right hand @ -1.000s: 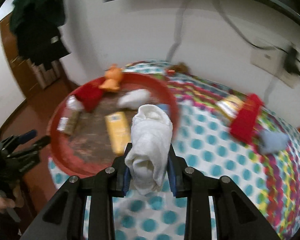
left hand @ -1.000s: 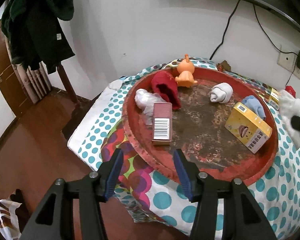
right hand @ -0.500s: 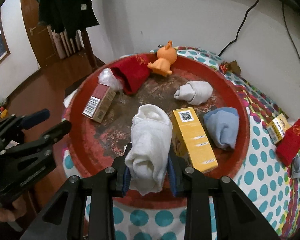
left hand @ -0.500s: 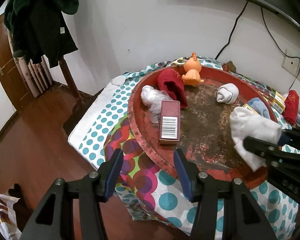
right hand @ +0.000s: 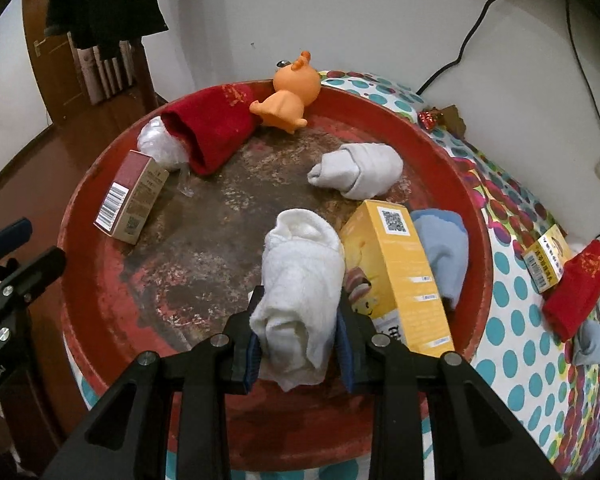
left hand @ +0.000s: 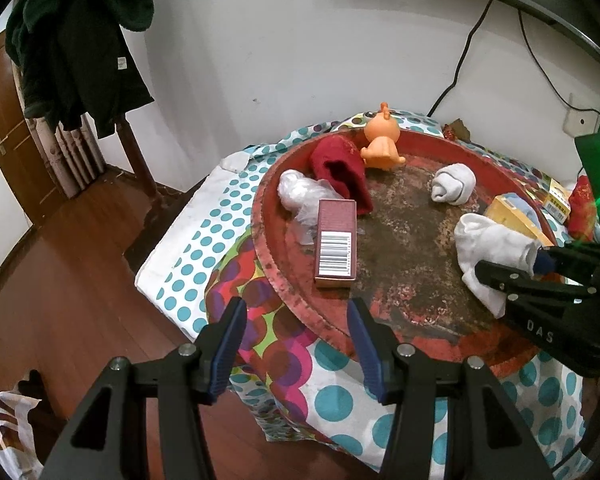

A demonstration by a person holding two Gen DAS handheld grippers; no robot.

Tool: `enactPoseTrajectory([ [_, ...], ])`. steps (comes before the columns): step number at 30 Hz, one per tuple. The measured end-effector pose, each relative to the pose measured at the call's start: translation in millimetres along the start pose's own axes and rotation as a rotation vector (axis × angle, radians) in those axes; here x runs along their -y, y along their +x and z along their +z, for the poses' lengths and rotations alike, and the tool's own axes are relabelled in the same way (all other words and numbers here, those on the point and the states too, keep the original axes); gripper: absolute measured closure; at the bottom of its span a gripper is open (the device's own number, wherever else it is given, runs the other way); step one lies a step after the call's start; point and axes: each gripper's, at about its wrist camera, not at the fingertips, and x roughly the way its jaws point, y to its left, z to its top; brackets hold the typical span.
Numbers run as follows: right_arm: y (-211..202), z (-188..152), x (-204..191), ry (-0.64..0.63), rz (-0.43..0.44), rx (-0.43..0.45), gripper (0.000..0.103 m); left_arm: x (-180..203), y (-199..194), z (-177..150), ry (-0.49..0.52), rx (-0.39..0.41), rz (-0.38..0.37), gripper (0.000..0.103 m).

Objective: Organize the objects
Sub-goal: 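Carry the second white sock with the right gripper over the red tray, then grasp the light blue sock on the cloth with the right gripper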

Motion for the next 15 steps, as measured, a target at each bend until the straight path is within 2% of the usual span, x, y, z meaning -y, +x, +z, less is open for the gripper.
enactPoseTrajectory([
  [7,-13.9,-3.0,0.8,0.034,0.034,0.036,0.056,3.5,2.1,-1.0,0.015,-0.003,0.002,0.049],
  [11,-32.9,-7.9,9.0,0.061,0.038,0.077,0.052,4.5,2.4,-1.8,0.020,-0.007,0.002,0.049],
  [15,-57.1,-21.0,37.4,0.139,0.033,0.124,0.049,9.2,1.7,-2.7,0.034,-0.005,-0.001,0.049],
])
